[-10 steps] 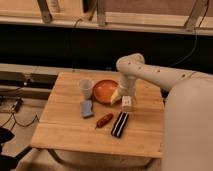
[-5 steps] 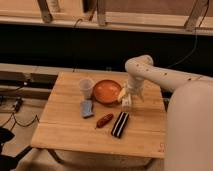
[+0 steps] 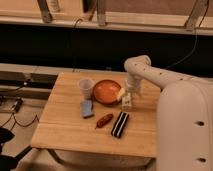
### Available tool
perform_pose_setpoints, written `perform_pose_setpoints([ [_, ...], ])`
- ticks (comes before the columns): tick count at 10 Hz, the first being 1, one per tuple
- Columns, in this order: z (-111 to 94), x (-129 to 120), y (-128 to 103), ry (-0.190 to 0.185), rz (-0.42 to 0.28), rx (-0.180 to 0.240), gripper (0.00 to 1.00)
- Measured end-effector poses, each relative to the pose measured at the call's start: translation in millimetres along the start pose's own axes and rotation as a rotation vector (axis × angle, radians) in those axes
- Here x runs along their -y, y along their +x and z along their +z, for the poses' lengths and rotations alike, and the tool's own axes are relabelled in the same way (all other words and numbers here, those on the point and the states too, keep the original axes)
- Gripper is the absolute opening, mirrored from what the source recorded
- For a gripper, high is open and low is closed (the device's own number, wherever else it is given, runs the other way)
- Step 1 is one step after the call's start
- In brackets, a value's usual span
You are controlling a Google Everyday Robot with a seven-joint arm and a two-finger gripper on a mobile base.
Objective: Place the bottle in the ceramic bowl
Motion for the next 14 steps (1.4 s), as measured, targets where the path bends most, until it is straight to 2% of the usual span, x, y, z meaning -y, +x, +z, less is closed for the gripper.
perform_pose_setpoints([
  [3, 26, -17, -4, -0.016, -0.063, -0.053, 0.80],
  [5, 39, -9, -5, -0.023, -0.051, -0.088, 0.80],
  [10, 62, 7, -8, -0.035, -0.010, -0.138, 0.78],
  [14, 61, 13, -13, -0.012, 0.013, -0.134, 0.40],
])
